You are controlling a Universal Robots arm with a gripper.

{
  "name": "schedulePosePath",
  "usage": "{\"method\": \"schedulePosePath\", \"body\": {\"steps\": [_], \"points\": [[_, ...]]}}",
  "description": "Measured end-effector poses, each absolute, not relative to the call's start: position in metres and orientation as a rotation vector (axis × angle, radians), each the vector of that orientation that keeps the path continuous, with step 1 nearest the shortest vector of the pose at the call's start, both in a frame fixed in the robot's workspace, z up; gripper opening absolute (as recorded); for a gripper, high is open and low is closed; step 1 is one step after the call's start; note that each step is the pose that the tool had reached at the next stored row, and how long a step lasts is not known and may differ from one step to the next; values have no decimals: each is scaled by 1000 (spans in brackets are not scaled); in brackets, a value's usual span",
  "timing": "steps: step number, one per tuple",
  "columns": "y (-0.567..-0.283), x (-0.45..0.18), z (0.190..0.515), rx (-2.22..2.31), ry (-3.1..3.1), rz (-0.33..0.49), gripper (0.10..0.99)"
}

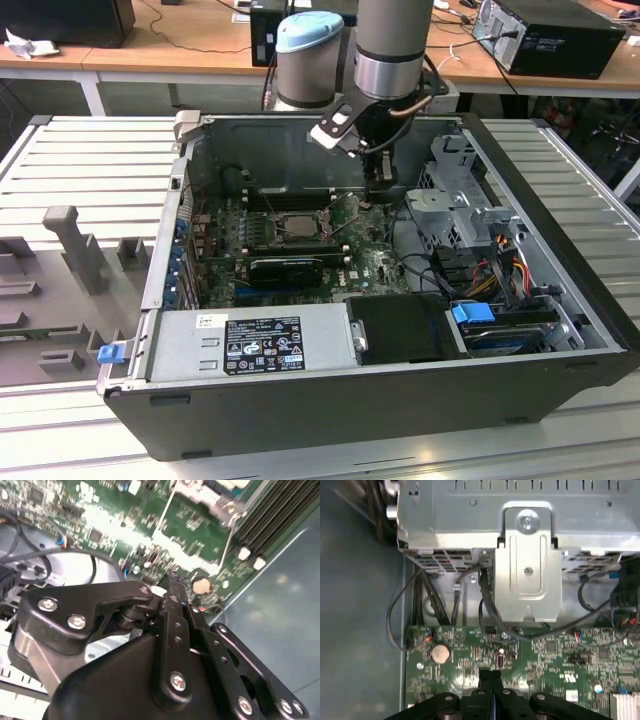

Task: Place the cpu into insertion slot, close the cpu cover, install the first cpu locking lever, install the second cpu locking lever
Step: 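Close the cpu cover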

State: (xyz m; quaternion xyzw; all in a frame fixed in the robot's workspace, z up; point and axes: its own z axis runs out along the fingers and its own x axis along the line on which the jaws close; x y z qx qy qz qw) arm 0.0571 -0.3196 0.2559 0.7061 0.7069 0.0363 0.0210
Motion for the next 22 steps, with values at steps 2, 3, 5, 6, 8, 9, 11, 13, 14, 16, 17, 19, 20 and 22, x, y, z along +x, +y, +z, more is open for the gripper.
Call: {"method": "schedulePosePath", "body": {"steps": [2,3,5,6,8,9,11,13,14,16,17,19,20,22], "points": [[-320,57,252,2187,2194,113,106],[-320,56,250,2187,2194,112,106],[-320,50,249,2186,2196,111,106],[-320,48,249,2186,2196,111,106],[-320,46,249,2178,2204,111,106],[-320,45,249,2178,2204,111,106],[-320,43,249,2178,2205,111,106],[-320,41,249,2178,2205,111,106],[-320,40,249,2178,2205,111,106],[-320,39,249,2178,2205,111,106],[-320,39,249,2178,2205,111,106],[-320,38,249,2178,2205,111,106],[-320,37,249,2178,2205,111,106],[-320,37,249,2178,2205,111,106]]}}
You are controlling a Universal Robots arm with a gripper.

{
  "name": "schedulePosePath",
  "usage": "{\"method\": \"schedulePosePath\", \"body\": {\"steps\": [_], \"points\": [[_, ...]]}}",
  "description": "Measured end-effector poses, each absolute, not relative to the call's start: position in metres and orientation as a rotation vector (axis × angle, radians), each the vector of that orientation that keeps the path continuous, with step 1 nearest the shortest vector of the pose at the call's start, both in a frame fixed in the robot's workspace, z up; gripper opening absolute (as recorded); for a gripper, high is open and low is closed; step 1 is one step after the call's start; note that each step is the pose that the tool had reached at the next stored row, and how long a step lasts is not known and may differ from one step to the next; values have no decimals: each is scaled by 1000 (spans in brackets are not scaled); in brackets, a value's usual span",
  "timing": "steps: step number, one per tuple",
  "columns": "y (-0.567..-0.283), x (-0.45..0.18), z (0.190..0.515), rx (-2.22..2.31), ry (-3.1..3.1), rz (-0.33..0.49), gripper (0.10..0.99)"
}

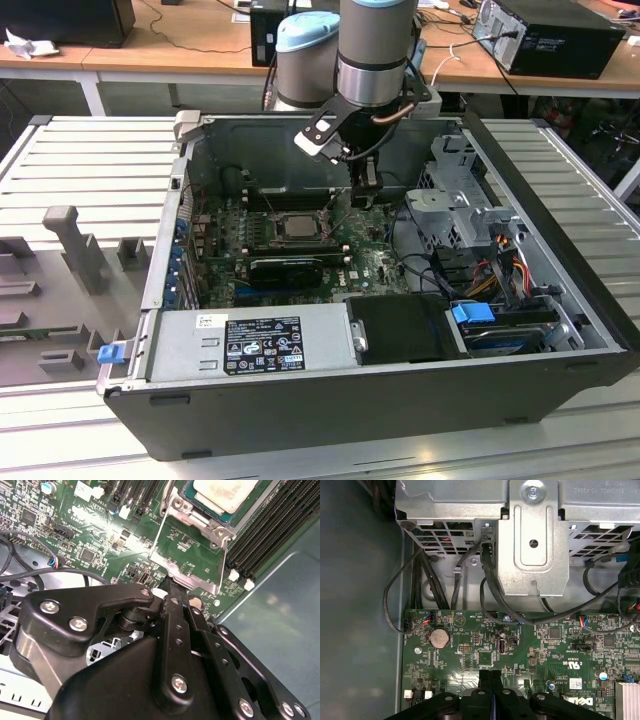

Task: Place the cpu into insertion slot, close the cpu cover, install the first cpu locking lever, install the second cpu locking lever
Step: 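Close the cpu cover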

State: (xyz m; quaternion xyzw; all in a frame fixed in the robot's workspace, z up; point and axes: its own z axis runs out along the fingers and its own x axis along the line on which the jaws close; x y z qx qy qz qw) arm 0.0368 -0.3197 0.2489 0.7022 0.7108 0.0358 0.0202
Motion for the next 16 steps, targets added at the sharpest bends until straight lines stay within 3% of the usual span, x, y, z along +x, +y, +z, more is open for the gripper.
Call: {"method": "schedulePosePath", "body": {"steps": [16], "points": [[-320,34,249,2178,2205,111,106]]}}
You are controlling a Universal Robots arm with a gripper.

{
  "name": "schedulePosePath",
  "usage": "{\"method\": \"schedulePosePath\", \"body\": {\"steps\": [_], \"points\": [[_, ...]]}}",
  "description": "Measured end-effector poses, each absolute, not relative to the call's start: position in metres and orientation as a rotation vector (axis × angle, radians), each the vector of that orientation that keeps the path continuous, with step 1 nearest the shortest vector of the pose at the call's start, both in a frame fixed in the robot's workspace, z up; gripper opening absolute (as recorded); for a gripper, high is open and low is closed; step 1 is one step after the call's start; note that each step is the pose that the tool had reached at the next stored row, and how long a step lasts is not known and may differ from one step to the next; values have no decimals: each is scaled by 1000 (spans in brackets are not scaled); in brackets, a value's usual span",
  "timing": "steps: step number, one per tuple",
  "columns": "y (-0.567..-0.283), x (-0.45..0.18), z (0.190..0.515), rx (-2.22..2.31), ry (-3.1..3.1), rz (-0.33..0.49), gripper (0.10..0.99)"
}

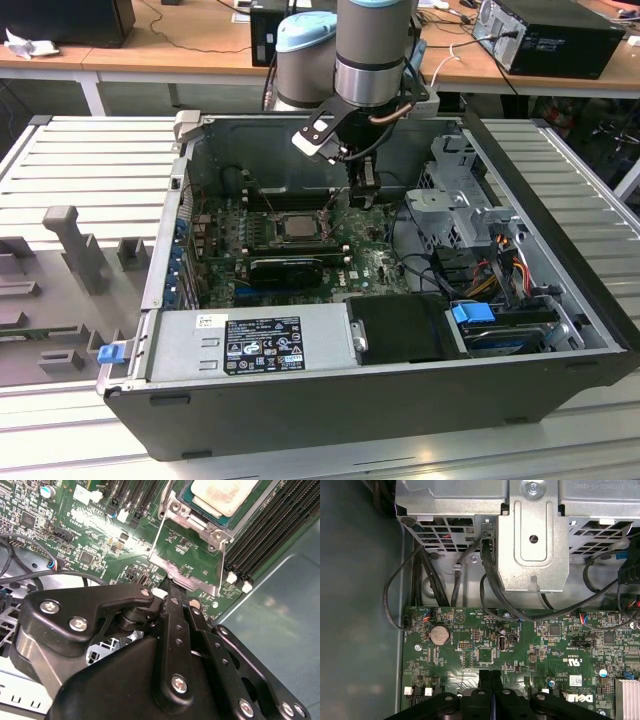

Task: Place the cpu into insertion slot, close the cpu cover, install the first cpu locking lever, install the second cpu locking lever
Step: 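Close the cpu cover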

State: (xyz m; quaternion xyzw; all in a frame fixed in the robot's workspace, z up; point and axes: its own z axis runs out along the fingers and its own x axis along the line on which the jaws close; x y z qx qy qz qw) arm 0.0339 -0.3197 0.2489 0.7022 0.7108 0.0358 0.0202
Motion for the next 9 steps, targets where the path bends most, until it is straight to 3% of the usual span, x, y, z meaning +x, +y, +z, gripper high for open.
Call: {"method": "schedulePosePath", "body": {"steps": [9], "points": [[-320,32,249,2178,2205,111,106]]}}
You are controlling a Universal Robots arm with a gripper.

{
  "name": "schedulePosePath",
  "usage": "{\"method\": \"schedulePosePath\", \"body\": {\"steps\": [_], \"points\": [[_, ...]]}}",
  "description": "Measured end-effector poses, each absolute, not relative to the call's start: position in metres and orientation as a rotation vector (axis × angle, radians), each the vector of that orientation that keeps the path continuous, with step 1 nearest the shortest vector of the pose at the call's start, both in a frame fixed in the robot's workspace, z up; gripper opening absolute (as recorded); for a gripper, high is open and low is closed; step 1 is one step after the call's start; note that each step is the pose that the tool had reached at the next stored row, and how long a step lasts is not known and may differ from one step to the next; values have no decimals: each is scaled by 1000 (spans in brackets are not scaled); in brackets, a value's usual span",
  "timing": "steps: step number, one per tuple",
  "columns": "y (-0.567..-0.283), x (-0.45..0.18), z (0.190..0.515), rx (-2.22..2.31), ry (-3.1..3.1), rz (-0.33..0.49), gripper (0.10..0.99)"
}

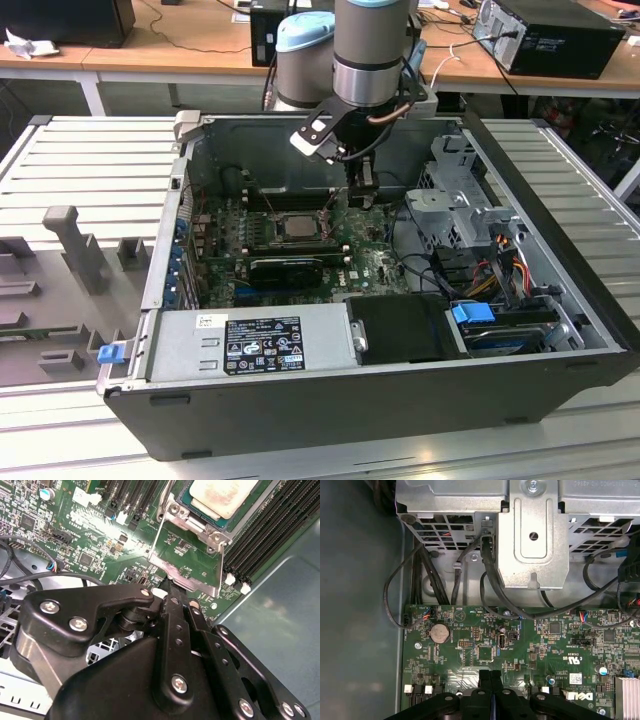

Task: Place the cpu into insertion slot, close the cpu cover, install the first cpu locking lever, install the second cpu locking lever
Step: 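Close the cpu cover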

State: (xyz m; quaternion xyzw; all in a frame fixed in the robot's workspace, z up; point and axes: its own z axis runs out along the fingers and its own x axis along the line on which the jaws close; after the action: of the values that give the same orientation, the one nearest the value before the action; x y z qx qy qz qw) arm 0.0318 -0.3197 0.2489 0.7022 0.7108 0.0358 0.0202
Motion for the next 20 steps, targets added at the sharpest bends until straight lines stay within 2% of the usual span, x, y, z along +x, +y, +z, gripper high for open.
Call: {"method": "schedulePosePath", "body": {"steps": [20], "points": [[-320,27,249,2178,2205,111,106]]}}
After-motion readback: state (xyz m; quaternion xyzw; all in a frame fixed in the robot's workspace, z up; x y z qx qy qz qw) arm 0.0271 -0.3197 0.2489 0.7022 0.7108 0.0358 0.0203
